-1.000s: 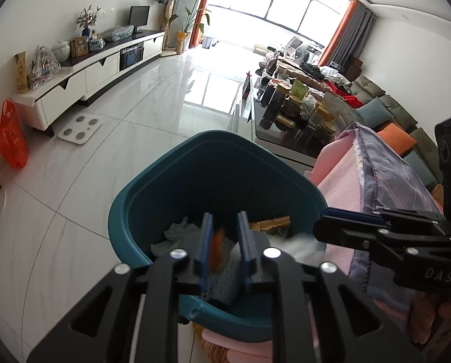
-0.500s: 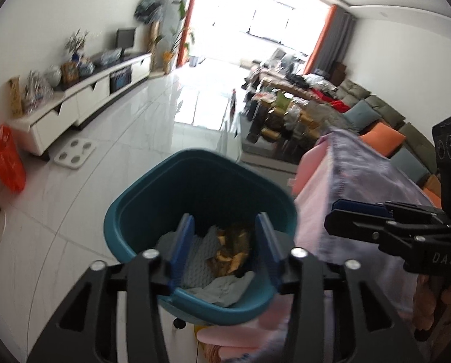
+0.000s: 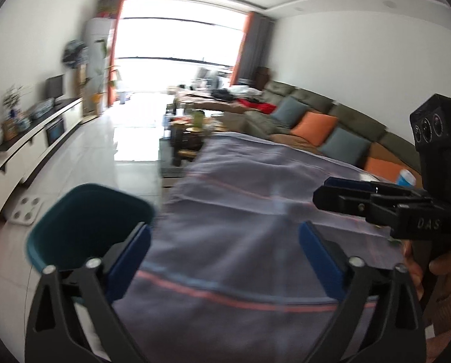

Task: Collect trash
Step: 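Move both open tools back over the trash on the blanket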

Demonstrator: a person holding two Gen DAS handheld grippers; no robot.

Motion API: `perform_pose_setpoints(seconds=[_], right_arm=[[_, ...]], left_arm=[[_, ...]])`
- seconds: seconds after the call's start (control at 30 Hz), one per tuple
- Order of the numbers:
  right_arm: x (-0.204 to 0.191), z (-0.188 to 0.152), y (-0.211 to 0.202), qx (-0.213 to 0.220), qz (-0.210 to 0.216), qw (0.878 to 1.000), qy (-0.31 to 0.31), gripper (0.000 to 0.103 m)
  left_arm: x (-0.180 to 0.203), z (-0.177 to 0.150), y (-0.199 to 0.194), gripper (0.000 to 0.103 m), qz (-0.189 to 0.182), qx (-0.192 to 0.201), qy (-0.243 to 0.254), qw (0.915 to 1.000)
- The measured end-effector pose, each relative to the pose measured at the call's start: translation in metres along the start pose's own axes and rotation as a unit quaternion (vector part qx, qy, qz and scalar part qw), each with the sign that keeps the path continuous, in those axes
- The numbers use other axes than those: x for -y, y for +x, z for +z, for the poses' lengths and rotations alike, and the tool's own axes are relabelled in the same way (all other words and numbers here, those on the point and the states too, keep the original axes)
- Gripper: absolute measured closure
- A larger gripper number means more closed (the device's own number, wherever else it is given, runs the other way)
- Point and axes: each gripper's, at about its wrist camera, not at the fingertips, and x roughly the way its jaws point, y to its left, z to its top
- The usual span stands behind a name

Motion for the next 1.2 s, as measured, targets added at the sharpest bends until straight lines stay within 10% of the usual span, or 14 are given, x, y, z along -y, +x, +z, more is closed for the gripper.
perform_pose_setpoints(seconds=[0.63, 1.2], right_arm=[[0.116, -0.083, -0.137, 0.056, -0.196, 0.973, 0.112, 0.032], [0.207, -0.121, -0.191, 0.065, -0.248, 0.937, 0.236, 0.035]], left_arm=[[0.169, -0.013, 0.055, 0.004, -0.175, -0.059, 0.119, 0.9756], [0.226, -0.017, 0.098, 0.018, -0.216, -0.141, 0.143, 0.9556]])
